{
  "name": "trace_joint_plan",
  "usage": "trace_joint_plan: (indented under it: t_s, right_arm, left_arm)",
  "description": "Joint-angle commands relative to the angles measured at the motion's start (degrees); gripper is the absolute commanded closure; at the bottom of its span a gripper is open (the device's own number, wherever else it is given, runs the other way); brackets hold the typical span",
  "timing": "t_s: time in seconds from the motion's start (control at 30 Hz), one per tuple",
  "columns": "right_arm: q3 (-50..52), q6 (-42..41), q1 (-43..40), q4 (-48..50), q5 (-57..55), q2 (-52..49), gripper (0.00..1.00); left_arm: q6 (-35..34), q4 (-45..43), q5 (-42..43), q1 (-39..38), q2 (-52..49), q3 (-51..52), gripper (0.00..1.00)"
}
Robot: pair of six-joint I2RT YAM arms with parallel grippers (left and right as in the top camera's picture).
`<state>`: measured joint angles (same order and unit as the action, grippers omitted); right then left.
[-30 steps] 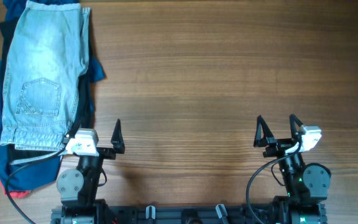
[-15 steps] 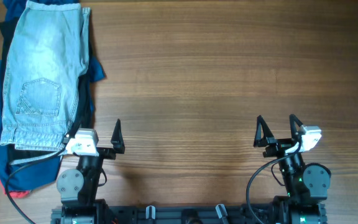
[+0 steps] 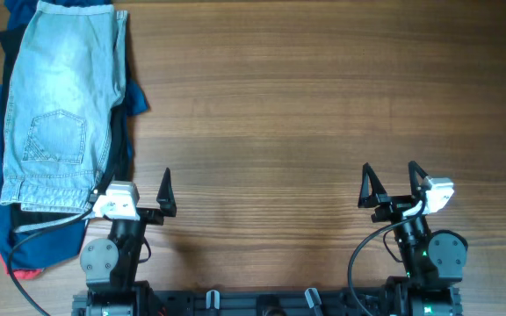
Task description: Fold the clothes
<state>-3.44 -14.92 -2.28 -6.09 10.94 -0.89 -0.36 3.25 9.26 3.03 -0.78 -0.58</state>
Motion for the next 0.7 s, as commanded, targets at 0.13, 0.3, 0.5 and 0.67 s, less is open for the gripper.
trace_joint_plan:
  t_s: [0.13,0.3,0.5,0.67]
  right_arm:
    - [0.33,-0.26,0.24,0.50,1.16,0.61,0.00]
    - [0.31,-0.07,0.24,2.23,1.20,0.61,0.00]
    - [-0.09,-0.09,0.24,3.28,1.64,0.33,0.00]
    - [-4.15,0.11,0.24,4.26,2.38,-5.51,0.00]
  left_arm:
    - [-0.55,0.22,0.50,0.35,0.39,0.26,0.00]
    - [-0.57,-0.11,0.50,0.37,0.39,0.26,0.00]
    - [-1.88,-1.46,0.02,0.37,0.39,-1.33,0.00]
    - [-3.50,2.08,-0.13,0.37,-3.74,-8.35,0.00]
